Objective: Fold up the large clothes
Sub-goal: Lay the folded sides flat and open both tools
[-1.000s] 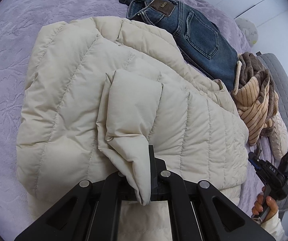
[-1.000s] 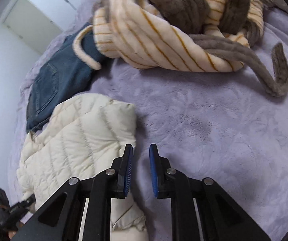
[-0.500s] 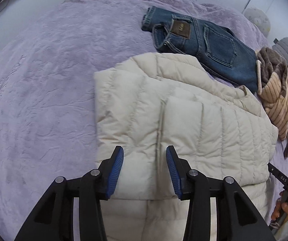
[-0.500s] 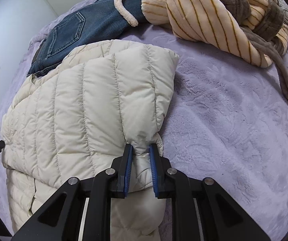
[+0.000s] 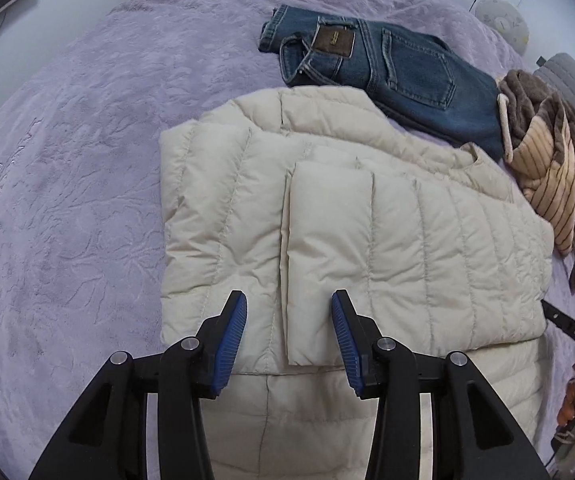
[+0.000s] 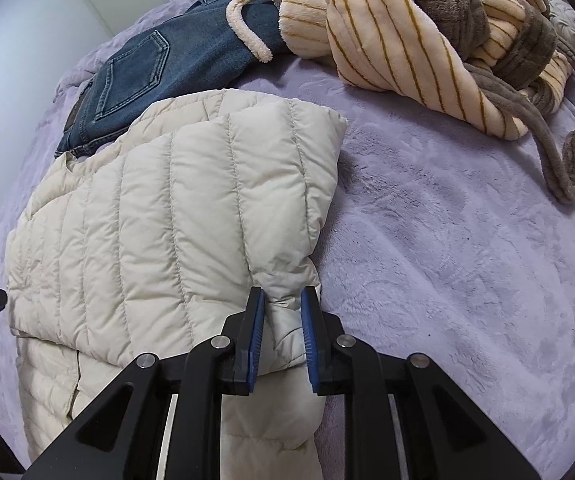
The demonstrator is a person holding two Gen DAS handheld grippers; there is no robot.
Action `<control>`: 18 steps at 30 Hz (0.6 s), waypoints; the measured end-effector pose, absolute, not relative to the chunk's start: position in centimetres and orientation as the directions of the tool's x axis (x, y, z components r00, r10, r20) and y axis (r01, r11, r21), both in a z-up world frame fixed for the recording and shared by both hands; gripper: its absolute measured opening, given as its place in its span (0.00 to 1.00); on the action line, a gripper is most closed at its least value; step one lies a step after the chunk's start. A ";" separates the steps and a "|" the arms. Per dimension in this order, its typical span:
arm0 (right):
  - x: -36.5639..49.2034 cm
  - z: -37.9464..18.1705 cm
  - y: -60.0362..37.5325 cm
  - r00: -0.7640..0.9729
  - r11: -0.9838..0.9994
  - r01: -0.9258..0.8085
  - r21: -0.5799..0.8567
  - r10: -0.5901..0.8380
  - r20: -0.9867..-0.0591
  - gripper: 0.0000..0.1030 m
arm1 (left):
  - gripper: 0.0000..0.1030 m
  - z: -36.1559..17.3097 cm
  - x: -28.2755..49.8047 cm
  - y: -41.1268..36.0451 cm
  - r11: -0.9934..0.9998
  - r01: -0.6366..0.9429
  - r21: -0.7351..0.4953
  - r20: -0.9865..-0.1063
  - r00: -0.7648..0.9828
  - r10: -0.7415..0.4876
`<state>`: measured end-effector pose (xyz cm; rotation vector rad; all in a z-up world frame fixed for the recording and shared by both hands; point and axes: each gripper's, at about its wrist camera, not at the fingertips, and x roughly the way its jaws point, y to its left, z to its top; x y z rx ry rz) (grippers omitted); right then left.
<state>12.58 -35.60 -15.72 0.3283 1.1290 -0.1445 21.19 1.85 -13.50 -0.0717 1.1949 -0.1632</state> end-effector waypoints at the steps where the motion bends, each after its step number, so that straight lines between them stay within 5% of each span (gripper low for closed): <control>1: 12.4 -15.7 -35.6 0.425 0.942 0.281 0.186 0.052 -0.904 0.20 | 0.44 -14.1 21.0 1.8 0.987 0.091 -0.130 -0.925 0.347 -0.154; 15: 9.7 -13.8 -35.5 0.410 0.912 0.315 0.262 0.118 -0.905 0.20 | 0.44 -13.5 19.5 2.2 0.990 0.080 -0.114 -0.934 0.332 -0.134; 17: 9.2 -13.3 -35.3 0.406 0.906 0.318 0.278 0.134 -0.904 0.26 | 0.44 -13.1 18.9 2.1 0.990 0.083 -0.110 -0.936 0.327 -0.131; 18: 8.8 -13.0 -35.2 0.406 0.903 0.322 0.285 0.141 -0.903 0.42 | 0.44 -12.9 18.6 2.2 0.990 0.086 -0.109 -0.937 0.324 -0.132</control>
